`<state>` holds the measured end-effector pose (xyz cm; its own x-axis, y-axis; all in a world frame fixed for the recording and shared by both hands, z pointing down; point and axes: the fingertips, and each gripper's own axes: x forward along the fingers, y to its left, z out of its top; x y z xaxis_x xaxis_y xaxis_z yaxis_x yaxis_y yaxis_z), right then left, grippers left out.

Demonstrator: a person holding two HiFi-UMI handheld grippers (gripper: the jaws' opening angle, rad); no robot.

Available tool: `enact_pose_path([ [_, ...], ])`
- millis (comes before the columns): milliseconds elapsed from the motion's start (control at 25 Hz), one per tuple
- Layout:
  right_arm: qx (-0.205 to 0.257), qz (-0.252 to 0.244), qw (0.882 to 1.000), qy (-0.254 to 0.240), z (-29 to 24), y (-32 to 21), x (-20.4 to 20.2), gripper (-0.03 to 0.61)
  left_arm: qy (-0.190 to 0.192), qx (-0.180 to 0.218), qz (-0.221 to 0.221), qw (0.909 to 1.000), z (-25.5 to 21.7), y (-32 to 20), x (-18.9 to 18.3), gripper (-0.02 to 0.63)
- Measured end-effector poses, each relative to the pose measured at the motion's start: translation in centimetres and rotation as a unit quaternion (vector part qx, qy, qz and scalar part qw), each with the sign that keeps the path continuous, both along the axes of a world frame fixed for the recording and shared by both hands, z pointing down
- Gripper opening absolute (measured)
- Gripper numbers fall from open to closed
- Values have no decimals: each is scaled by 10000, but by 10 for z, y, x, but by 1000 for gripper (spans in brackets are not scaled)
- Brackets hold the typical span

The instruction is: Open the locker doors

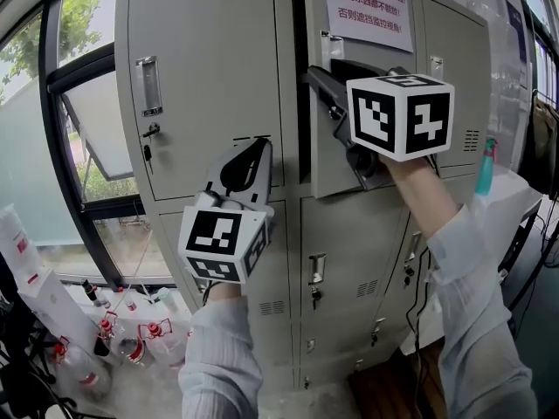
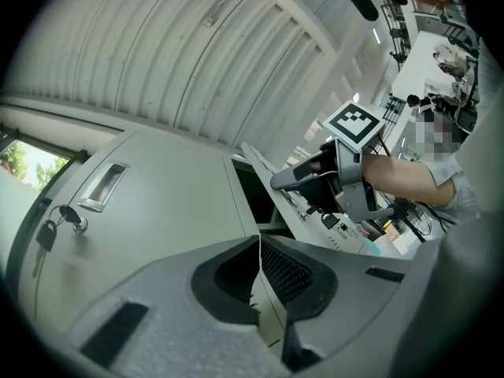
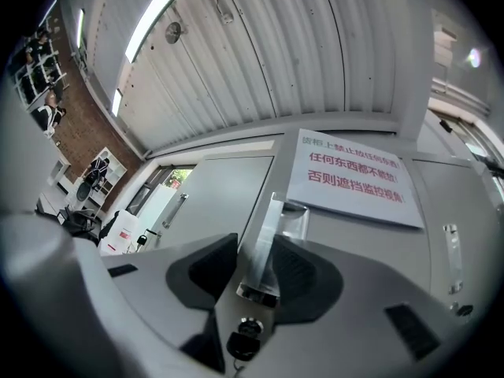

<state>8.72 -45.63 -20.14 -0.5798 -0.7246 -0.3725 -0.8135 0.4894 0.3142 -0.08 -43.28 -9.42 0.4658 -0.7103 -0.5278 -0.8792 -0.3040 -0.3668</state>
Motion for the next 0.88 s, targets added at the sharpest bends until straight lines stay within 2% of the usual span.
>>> enact_pose_path([
  [440, -73, -319, 9992, -251, 1, 40, 30, 132, -154, -48, 15, 9999, 10, 29, 33, 12],
  [880, -73, -968, 9944, -422, 3, 86, 80, 124, -327, -154, 108, 9993, 25, 47, 75, 12],
])
